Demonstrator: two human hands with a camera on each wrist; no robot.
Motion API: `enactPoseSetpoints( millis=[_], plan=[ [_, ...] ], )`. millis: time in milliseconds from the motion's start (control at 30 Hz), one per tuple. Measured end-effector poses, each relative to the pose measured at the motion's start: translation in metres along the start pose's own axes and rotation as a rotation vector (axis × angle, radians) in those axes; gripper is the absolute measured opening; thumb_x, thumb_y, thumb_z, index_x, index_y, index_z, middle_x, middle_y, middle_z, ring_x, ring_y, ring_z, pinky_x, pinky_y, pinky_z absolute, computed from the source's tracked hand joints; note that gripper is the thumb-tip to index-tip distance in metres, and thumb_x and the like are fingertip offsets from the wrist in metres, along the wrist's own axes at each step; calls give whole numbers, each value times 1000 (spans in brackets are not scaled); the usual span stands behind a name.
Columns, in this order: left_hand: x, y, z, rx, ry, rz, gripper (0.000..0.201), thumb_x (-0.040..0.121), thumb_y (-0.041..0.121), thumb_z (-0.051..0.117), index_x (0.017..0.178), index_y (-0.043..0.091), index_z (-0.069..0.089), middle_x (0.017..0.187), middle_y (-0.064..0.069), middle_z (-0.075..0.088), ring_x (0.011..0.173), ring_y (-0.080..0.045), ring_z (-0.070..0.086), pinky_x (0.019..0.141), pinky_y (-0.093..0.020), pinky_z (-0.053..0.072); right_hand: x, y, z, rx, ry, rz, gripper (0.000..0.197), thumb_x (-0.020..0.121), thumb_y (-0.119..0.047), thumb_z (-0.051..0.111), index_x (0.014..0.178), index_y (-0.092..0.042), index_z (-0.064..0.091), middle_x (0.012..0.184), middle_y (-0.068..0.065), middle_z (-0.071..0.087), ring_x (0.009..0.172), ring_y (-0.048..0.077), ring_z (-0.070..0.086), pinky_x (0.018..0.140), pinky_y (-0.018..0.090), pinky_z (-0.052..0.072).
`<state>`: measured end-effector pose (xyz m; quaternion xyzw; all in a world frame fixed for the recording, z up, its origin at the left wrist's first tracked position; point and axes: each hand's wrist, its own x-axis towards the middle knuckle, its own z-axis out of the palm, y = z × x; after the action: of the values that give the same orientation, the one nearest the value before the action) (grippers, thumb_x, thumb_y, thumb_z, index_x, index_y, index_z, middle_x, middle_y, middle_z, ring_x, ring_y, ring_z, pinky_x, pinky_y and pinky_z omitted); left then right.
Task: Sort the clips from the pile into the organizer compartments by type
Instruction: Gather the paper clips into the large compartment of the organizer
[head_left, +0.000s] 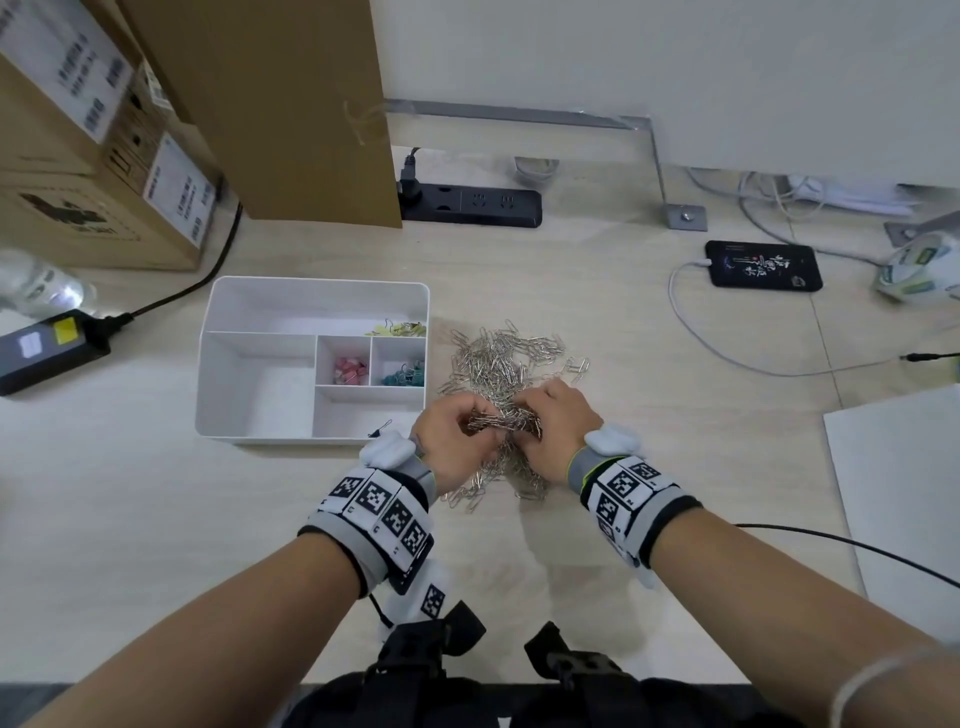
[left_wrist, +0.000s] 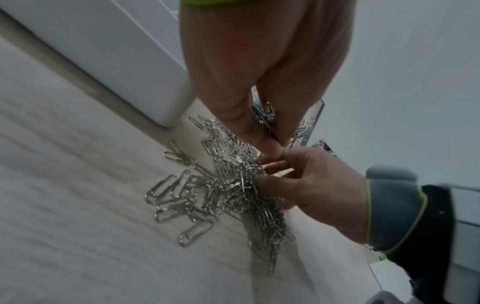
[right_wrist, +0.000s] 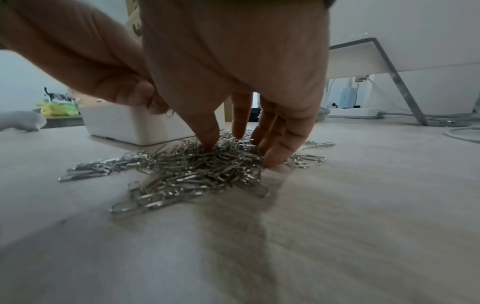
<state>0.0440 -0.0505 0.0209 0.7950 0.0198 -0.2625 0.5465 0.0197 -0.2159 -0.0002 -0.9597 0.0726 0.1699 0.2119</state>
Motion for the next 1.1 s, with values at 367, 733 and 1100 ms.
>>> enactPoseSetpoints(
  millis=[367, 733, 1100],
  plan=[
    [-1, 3, -17, -177, -19, -35, 22, 81, -5, 75, 84, 15, 65, 74, -11, 67, 57, -17, 63, 75, -57, 58, 12, -14, -12, 151, -7, 104, 11, 87, -16, 63, 82, -25, 59, 87, -5, 60, 80, 19, 58, 71, 27, 46],
    [-6, 9, -38, -271, -10, -96, 18, 82, -5, 74, 85, 10, 65, 74, -4, 69, 53, -10, 64, 59, -24, 58, 8, -10, -22, 791, 36, 340, 14, 83, -2, 69, 77, -14, 64, 70, 5, 62, 56, 18, 59, 54, 29, 54],
    [-4, 4, -124, -350, 174, -76, 16, 82, -7, 72, 84, 8, 66, 80, -8, 71, 63, -14, 67, 70, -27, 60, 10, -56, -51, 983, 45, 221, 10, 82, 1, 70, 80, -9, 67, 72, 10, 65, 58, 21, 60, 64, 39, 56]
  ],
)
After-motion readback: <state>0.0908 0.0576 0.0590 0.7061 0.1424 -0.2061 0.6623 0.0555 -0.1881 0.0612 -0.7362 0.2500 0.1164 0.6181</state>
